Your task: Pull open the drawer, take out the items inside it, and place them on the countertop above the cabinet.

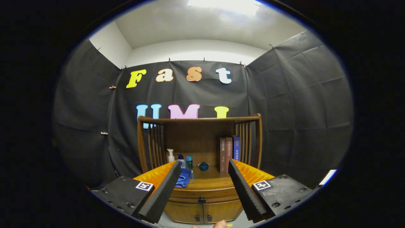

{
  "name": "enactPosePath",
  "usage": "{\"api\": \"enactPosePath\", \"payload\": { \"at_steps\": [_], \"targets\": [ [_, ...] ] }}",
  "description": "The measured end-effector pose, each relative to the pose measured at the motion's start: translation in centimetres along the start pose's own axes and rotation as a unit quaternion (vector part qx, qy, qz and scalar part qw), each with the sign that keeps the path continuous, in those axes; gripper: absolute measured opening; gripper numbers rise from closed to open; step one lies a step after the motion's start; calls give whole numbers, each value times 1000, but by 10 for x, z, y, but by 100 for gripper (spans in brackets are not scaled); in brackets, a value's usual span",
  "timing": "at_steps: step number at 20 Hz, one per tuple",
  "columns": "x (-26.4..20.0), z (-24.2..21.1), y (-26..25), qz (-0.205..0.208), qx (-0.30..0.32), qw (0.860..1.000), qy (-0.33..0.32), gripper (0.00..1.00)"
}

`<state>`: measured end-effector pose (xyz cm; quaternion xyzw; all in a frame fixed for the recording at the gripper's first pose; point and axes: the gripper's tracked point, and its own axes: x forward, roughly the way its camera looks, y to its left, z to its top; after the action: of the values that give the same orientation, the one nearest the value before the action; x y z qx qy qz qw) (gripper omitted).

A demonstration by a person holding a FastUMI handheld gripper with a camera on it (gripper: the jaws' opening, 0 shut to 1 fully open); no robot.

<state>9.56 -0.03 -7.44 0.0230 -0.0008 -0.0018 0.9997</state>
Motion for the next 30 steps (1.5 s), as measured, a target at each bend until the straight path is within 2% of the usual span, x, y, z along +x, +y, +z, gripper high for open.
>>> {"api": "enactPosePath", "payload": {
  "at_steps": [6, 8, 11, 16, 24, 26, 28, 30],
  "targets": [
    [66, -98, -5, 4, -1, 1000, 31, 98],
    [78, -133, -3, 6, 8, 999, 44, 98],
    [100, -177, -2, 4, -15, 999, 45, 98],
    [123, -253, 11, 27, -14, 997, 68, 98],
    [161, -358, -5, 3, -22, 990, 137, 99],
    [169, -370, -10, -4, -5, 988, 153, 83],
    [173, -381, -2, 6, 15, 985, 171, 68],
    [173, -376, -2, 9, 3, 987, 163, 53]
  ]
}}
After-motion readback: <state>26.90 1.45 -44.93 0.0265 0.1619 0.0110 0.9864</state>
